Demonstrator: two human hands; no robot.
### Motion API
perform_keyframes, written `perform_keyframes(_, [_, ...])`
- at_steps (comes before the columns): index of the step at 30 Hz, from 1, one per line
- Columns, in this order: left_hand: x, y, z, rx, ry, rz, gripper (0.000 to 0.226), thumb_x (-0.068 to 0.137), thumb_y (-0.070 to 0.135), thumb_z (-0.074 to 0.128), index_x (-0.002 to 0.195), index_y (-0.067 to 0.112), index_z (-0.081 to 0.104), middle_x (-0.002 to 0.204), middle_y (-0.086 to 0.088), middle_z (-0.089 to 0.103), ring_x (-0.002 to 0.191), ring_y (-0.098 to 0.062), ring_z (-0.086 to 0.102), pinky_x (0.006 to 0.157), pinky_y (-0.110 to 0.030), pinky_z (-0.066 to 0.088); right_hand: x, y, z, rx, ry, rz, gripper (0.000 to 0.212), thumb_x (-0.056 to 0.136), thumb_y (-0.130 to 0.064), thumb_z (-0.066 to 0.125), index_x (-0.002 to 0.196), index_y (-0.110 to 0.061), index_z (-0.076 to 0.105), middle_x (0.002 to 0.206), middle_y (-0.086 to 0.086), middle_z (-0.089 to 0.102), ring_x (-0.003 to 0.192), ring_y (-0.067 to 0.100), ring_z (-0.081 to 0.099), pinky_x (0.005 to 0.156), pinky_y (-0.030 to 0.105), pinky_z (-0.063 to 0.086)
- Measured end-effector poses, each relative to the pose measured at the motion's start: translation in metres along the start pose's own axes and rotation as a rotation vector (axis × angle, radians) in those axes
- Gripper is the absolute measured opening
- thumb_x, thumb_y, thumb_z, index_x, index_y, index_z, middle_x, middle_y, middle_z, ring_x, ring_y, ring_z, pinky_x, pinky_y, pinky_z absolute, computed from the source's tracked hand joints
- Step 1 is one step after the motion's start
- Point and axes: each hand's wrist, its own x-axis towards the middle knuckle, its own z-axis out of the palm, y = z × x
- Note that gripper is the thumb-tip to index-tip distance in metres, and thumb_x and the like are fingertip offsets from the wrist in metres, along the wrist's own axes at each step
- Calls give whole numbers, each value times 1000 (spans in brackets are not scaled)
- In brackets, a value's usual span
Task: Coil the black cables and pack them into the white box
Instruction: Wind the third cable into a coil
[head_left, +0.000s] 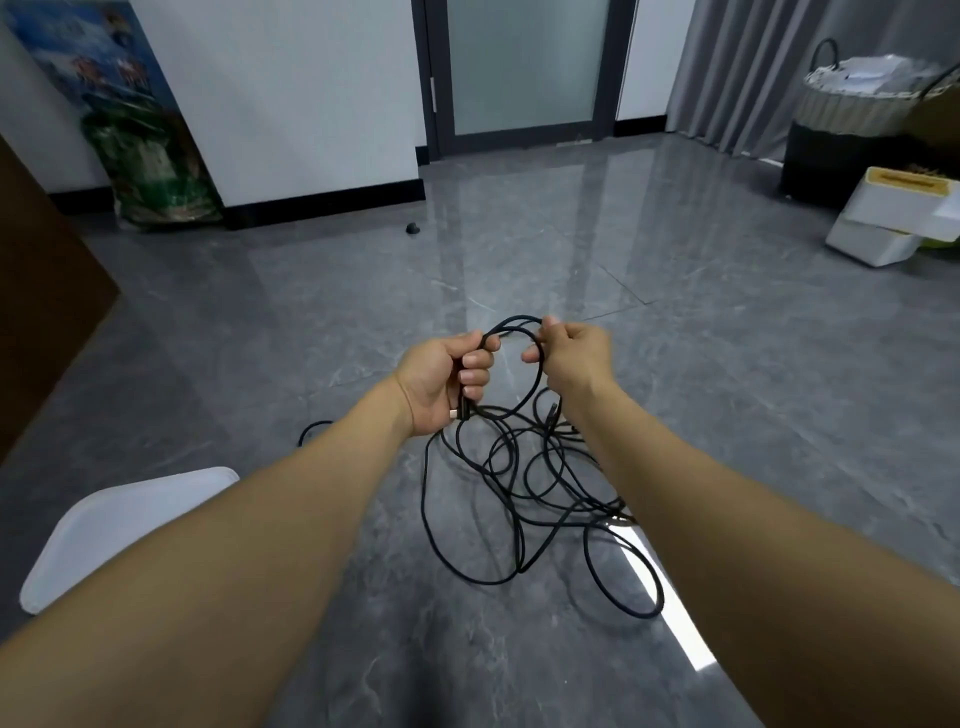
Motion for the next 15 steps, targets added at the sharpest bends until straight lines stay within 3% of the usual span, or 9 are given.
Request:
perform_keyframes(5, [-6, 46, 23, 67, 8, 23, 29, 101, 18, 30, 81, 11, 50, 46, 9, 35, 35, -2, 30, 35, -12, 26, 13, -51, 1, 51, 48, 142, 36, 101, -25, 38, 69, -12, 48, 57, 4, 59, 28, 7, 32, 32, 18, 23])
perform_keyframes(7, [-13, 70, 34, 64, 6, 9, 30, 102, 19, 29, 80, 11, 49, 45, 10, 33, 33, -1, 28, 34, -12, 23, 13, -80, 2, 40, 48, 171, 36, 101, -25, 38, 68, -13, 47, 57, 5, 59, 32, 9, 33, 31, 18, 23])
perform_keyframes(10, [-32, 116, 58, 84, 15, -11, 33, 102, 22, 27, 74, 14, 43, 41, 11, 28, 30, -1, 22, 31, -12, 16, 9, -132, 0, -12, -2, 172, 33, 101, -25, 38, 71, -14, 49, 62, 5, 63, 40, 11, 32, 38, 21, 26])
perform_keyframes(13, [-56, 174, 86, 109, 64, 17, 36, 102, 26, 29, 69, 16, 39, 40, 12, 25, 29, -1, 19, 30, -13, 11, 1, -196, -8, -109, -60, 79, 34, 100, -26, 43, 73, -10, 56, 70, 7, 66, 35, 5, 37, 46, 21, 29])
perform_keyframes(15, [-74, 218, 105, 112, 102, 64, 37, 102, 27, 30, 68, 16, 39, 40, 12, 24, 29, 0, 17, 30, -14, 10, -7, -244, -16, -204, -74, -5, 33, 98, -27, 48, 78, -6, 64, 69, 5, 61, 44, 4, 44, 50, 21, 31])
